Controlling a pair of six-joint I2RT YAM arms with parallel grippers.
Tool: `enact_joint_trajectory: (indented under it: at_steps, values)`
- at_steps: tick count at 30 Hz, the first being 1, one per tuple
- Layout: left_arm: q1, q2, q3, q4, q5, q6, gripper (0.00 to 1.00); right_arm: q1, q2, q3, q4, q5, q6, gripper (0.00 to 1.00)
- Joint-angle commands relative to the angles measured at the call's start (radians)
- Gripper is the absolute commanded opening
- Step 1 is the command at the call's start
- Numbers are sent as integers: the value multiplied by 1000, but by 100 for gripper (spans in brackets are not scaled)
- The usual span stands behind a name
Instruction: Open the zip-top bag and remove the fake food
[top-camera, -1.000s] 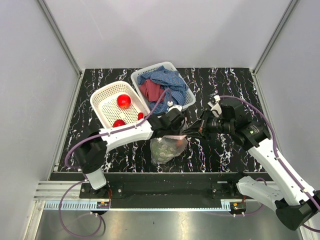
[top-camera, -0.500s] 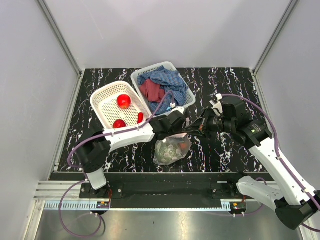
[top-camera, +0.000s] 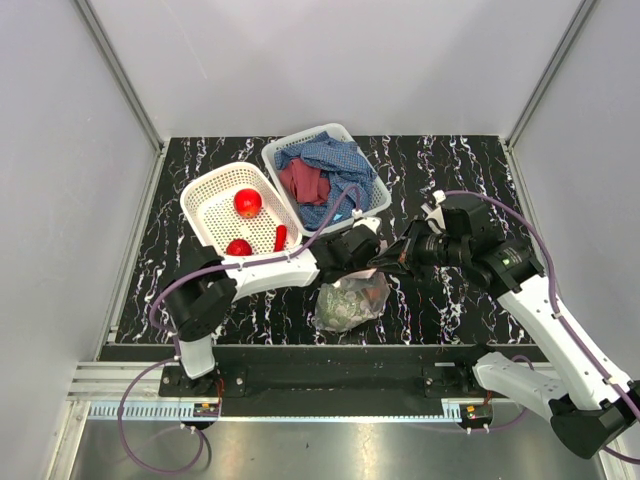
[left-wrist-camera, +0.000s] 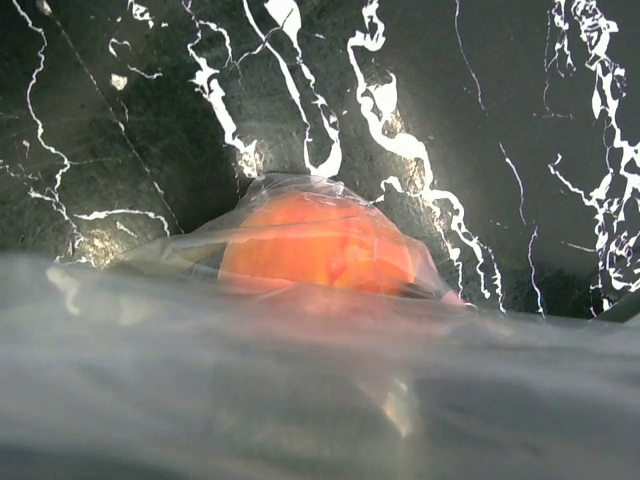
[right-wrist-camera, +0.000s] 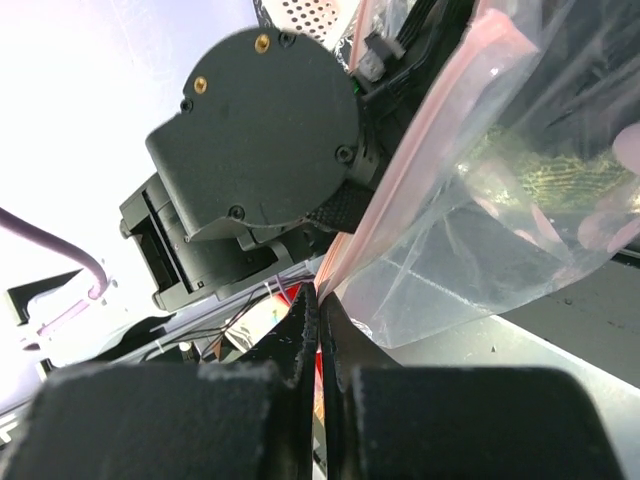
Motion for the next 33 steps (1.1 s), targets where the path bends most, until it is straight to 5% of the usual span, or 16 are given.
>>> enact_joint_trajectory:
  at_steps: [1, 3, 8, 24, 33]
  values:
    - [7, 90, 2, -132, -2, 49, 39, 5, -35, 46, 11, -32, -27, 0]
    - [18, 71, 25, -157, 16, 46, 20, 5, -38, 53, -15, -21, -47, 0]
    - [18, -37, 131, -238, 12, 73, 0, 3, -53, 59, -113, 42, -144, 0]
    - [4, -210, 330, -506, -3, 43, 0, 5, -142, 55, -88, 99, -291, 0]
    - [66, -57, 290, -510, -5, 58, 0, 5, -96, 81, 17, 7, -316, 0]
